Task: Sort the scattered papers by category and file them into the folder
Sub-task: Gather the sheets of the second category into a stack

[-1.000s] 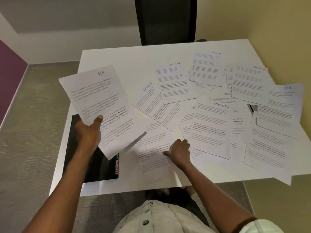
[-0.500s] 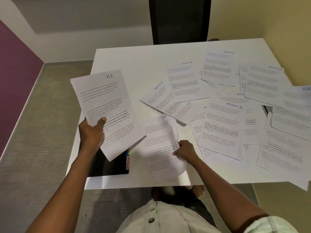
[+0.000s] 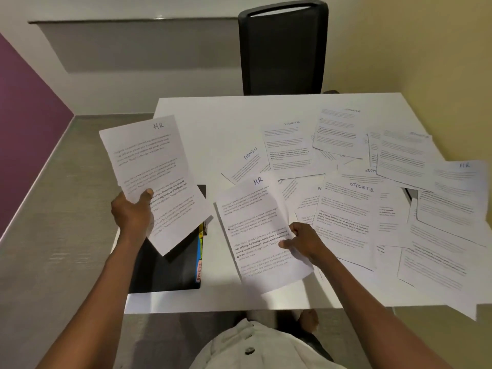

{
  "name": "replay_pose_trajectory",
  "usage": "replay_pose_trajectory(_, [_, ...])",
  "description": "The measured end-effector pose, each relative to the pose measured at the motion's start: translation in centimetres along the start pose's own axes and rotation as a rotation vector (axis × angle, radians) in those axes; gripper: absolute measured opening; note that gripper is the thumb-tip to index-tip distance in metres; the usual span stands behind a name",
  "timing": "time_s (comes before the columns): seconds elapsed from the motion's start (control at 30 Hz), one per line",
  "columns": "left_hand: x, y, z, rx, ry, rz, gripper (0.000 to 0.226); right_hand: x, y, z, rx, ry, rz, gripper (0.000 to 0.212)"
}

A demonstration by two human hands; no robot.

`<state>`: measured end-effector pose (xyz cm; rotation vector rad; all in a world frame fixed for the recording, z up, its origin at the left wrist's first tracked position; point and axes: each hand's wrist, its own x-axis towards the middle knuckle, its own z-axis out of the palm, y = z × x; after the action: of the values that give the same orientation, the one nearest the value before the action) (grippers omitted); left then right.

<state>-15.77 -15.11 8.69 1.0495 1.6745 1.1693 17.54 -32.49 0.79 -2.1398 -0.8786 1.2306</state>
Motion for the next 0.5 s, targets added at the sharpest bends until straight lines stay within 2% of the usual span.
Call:
replay_pose_trajectory(0.07, [0.1, -0.2, 0.4, 0.041, -0.018, 0.006, 0.037, -0.3, -1.1, -1.4, 0.081, 0.017, -0.030, 0.029])
replay_pose_trajectory(0.23, [-1.2, -0.7, 2.5, 0.148, -0.158, -0.021, 0.024, -1.1, -3.7, -4.3, 0.321, -0.060, -0.094, 0.043])
replay_pose_trajectory(0.4, [-4.3, -0.9, 6.5, 0.043, -0.537, -0.217, 0.025, -1.7, -6.0, -5.0, 0.428, -0.149, -0.079, 0.050])
replay_pose_trajectory(0.5, [-6.5, -0.7, 8.1, 0.016, -0.714, -0.283, 0.028, -1.8, -6.5, -4.7, 0.249, -0.060, -0.046, 0.076])
